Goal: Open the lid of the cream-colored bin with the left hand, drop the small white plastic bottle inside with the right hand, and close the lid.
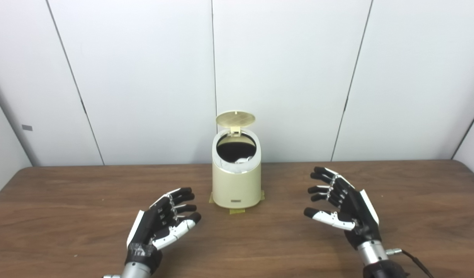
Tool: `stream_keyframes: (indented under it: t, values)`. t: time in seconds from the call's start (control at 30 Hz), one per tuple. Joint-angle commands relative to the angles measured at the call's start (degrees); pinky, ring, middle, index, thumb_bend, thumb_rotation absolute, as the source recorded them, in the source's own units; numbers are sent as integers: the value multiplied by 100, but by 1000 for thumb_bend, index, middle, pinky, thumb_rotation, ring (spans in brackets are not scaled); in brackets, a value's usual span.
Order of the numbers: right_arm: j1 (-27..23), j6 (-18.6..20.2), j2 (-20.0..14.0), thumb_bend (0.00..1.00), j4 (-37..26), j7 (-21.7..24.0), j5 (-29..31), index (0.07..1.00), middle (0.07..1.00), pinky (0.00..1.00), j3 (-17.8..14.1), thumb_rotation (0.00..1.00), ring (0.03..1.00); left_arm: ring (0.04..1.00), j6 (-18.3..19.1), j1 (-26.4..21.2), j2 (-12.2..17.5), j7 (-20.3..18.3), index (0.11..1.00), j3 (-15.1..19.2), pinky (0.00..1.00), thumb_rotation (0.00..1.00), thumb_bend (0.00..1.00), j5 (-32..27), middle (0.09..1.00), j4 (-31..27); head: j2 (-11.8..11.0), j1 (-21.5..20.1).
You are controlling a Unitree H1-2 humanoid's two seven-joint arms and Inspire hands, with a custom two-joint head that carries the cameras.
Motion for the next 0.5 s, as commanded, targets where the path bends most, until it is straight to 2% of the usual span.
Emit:
stream_keyframes:
  t: [0.0,0.1,0.2,0.37,0.47]
  values:
    - [-120,-328,-10,842,-97,70,196,804,784,563,-69,279,668,779,-398,-186,115,25,813,-41,654,180,710,189,815,-102,7,1]
    - [-71,-370,4,859,-97,119,307,810,784,561,-59,293,666,867,-455,-311,230,-5,883,-108,767,264,772,404,882,-128,-10,53]
    - [-42,-397,10,871,-43,133,346,815,787,559,-58,312,680,926,-366,-665,373,-20,945,-160,810,357,876,601,937,-109,-75,89]
    - [-17,-294,31,877,-118,120,372,817,791,573,-55,314,695,950,-225,-1508,550,23,980,-221,861,465,978,906,970,168,-98,87]
    - [-23,-287,26,863,-125,131,365,815,793,562,-45,301,687,961,-26,-2053,582,9,984,-255,872,475,999,986,977,411,-112,77]
